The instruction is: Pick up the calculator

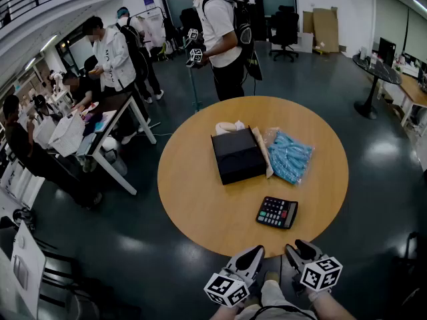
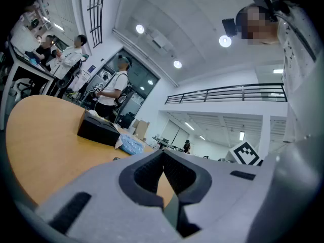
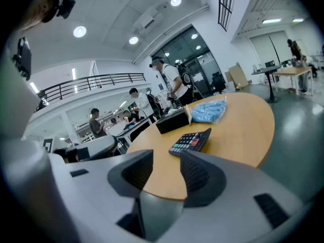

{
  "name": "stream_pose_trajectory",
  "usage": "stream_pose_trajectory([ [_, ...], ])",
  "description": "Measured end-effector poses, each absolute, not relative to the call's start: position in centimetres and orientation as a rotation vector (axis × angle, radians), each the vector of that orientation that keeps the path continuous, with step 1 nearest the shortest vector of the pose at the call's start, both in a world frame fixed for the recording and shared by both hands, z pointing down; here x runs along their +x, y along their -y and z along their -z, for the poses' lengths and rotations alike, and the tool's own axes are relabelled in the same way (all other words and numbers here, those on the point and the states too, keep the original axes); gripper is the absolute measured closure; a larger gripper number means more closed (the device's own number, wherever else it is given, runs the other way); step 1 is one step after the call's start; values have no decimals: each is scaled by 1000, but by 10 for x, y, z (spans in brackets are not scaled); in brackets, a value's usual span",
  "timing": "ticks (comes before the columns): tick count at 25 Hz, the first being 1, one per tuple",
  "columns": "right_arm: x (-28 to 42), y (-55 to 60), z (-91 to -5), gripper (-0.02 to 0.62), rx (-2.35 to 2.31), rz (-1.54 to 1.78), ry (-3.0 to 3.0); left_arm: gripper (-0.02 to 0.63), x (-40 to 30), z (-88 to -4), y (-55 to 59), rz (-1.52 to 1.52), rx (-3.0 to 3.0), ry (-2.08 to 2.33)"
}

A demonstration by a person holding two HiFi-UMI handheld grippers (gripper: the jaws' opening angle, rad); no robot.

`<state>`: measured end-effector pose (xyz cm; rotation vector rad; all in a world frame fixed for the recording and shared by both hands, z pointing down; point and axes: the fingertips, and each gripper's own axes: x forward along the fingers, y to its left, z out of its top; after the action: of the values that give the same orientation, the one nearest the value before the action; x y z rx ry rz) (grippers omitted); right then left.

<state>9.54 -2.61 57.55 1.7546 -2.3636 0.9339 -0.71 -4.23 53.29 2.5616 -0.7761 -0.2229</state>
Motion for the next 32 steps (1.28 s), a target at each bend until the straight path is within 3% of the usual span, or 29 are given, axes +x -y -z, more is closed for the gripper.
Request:
stream_pose_trajectory([
  [5, 116, 78, -598, 399, 1664, -1011, 2310, 600, 16, -537, 69, 223, 2570, 757],
  [9, 136, 113, -613, 383, 1698, -1196, 2252, 600, 28, -541, 88, 222, 2560, 761],
  [18, 156, 150, -657, 383, 1668, -1909, 2108, 600, 49, -548, 123, 232, 2514, 763],
  [29, 141, 168, -679, 388, 1442, -2176, 2084, 600, 52, -564, 156, 245, 2450, 805],
  [32, 137, 166, -682, 444, 1393, -2176, 2071, 600, 52, -568, 160, 248, 2446, 802],
])
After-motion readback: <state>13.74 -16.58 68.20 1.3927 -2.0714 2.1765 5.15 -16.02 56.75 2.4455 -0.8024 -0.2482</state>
